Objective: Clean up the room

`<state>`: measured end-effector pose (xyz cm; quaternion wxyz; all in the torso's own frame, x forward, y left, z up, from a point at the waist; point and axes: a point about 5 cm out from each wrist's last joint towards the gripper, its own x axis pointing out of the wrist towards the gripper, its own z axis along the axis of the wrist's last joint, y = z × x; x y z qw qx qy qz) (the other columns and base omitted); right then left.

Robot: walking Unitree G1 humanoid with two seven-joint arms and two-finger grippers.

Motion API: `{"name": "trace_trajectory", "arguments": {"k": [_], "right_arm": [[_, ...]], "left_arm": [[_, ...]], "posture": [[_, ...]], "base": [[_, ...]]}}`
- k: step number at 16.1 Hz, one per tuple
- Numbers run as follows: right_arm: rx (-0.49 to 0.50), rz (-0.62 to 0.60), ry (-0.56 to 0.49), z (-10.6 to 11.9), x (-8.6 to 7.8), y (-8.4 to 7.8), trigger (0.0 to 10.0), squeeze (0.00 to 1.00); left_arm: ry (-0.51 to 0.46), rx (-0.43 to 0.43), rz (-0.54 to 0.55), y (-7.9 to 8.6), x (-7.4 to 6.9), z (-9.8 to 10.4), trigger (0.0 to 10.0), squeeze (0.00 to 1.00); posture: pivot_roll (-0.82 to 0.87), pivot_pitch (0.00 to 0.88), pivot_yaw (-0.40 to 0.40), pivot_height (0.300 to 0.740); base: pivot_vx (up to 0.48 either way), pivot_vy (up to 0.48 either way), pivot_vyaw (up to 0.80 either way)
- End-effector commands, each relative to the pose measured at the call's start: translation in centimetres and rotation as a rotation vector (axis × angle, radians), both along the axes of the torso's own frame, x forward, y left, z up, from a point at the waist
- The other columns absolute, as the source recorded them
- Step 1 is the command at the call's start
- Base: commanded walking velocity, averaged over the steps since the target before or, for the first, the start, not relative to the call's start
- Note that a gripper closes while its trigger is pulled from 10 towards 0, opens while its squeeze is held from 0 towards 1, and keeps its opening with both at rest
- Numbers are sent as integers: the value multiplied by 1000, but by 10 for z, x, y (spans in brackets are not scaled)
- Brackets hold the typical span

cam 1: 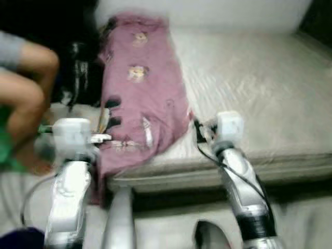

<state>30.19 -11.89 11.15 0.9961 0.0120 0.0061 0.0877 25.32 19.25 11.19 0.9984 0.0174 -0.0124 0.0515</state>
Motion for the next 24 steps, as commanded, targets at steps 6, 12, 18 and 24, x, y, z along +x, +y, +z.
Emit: {"name": "trace_trajectory", "arguments": {"k": [6,12,18,24], "right_arm": [[-5,24,13,-1,0,1,10000,0],[-2,36,11,-1,0,2,10000,0],[5,38,11,-1,0,2,10000,0],[-15,64,-10,1,0,6,10000,0]], "left_arm": [[-8,-14,-9,-4,4,4,10000,0],[-6,-18,-7,-5,6,4,10000,0],[-1,-48,36,0,7,4,10000,0],[0,-49,33,-1,8,4,10000,0]], "posture": [[63,17,-23,598],[64,16,-24,518],[63,18,-25,498],[63,18,-27,498]], "base": [[0,0,0],[0,0,0],[0,0,0],[0,0,328]]}}
